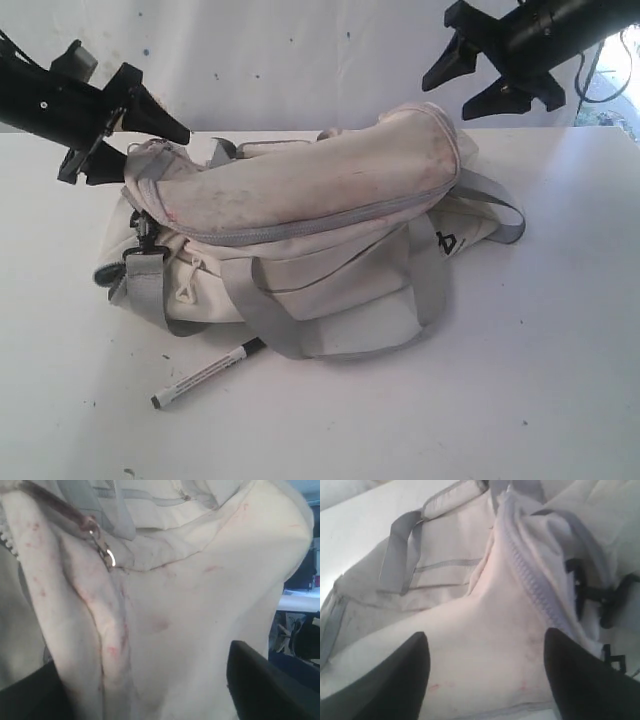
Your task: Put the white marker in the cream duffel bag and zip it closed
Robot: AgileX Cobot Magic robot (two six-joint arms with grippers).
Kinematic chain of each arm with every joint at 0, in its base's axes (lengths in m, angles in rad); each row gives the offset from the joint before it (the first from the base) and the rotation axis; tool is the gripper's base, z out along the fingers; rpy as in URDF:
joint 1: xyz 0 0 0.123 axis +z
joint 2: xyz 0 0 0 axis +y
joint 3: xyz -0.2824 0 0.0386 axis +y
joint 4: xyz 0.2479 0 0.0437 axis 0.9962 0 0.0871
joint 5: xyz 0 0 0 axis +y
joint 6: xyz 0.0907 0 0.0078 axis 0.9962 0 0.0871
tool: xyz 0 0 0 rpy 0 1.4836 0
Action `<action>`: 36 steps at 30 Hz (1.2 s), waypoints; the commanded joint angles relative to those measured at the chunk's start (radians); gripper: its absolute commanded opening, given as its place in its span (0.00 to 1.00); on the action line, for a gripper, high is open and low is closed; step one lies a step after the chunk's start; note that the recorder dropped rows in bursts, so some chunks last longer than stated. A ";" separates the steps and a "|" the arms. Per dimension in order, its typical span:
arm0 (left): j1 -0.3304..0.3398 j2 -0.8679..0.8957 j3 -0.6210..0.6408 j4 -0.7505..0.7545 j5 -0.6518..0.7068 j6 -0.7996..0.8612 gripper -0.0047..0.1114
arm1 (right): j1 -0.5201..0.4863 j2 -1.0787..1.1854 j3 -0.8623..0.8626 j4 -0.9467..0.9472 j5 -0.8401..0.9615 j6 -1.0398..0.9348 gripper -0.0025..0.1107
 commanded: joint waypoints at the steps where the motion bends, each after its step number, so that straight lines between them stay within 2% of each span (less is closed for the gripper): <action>1: 0.015 -0.020 -0.038 -0.027 -0.011 -0.057 0.76 | 0.046 -0.013 -0.004 0.017 0.044 -0.057 0.55; 7: 0.025 -0.020 -0.038 0.024 -0.011 -0.106 0.76 | 0.104 -0.013 -0.004 0.017 0.063 -0.069 0.55; 12: 0.087 -0.020 -0.038 0.107 -0.064 -0.219 0.76 | 0.144 -0.013 -0.004 -0.002 0.129 -0.069 0.55; 15: 0.127 -0.020 -0.038 0.099 -0.073 -0.234 0.76 | 0.163 -0.013 -0.004 -0.010 0.137 -0.069 0.55; 18: 0.150 -0.020 -0.038 0.058 -0.150 -0.234 0.76 | 0.186 -0.013 -0.004 -0.024 0.137 -0.069 0.55; 21: 0.149 -0.011 -0.038 0.016 -0.187 -0.244 0.76 | 0.209 -0.013 -0.004 -0.045 0.137 -0.069 0.55; 28: 0.108 0.074 -0.038 -0.044 -0.164 -0.400 0.75 | 0.235 -0.013 -0.002 -0.071 0.137 -0.071 0.55; 30: 0.102 0.093 -0.038 -0.100 -0.163 -0.413 0.73 | 0.235 -0.013 -0.002 -0.071 0.136 -0.079 0.55; 33: 0.101 0.115 -0.038 -0.188 -0.185 -0.413 0.62 | 0.235 -0.013 -0.002 -0.076 0.125 -0.080 0.55; 36: 0.101 0.125 -0.038 -0.209 -0.195 -0.411 0.53 | 0.235 -0.013 -0.002 -0.092 0.109 -0.080 0.55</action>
